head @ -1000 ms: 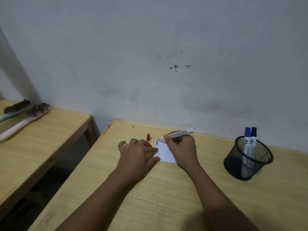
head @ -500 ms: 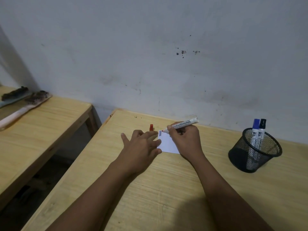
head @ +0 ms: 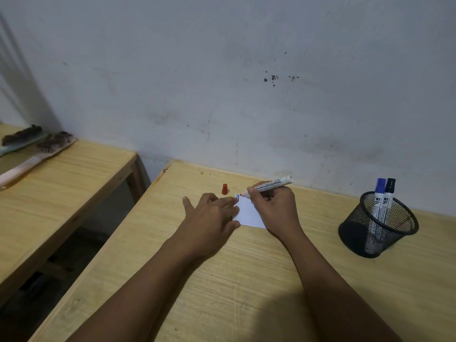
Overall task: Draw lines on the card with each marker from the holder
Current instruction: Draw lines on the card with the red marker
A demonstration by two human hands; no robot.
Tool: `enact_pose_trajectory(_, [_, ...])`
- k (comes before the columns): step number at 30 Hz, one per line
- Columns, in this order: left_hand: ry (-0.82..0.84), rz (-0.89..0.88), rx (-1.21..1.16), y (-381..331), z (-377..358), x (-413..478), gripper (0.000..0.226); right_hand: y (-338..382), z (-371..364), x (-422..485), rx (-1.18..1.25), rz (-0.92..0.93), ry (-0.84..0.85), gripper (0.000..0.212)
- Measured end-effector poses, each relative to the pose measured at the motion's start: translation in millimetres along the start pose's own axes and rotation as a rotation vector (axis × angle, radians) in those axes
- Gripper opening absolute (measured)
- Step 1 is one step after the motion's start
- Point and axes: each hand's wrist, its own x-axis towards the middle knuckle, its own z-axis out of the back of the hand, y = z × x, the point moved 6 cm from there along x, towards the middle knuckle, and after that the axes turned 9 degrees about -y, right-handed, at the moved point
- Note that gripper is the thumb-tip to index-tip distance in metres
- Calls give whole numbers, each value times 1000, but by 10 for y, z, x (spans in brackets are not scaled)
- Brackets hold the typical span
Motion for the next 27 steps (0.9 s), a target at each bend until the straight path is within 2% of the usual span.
enact_pose_trajectory(19, [-1,-17,12,16,-16,14,26,27,0,-23,-24,0,17,13])
enact_pose_trajectory(22, [-9,-11,16,29,-23,23,28,20,45,-14,77,-35,-18,6])
enact_pose_trajectory(25, [-58,-6,-28,37,1,11,32,67,109,-25,197,-30,-63,11])
enact_pose_trajectory(27, [-132,41,-143,65,42,-6,38,141,169,-11,267,-24,-89,14])
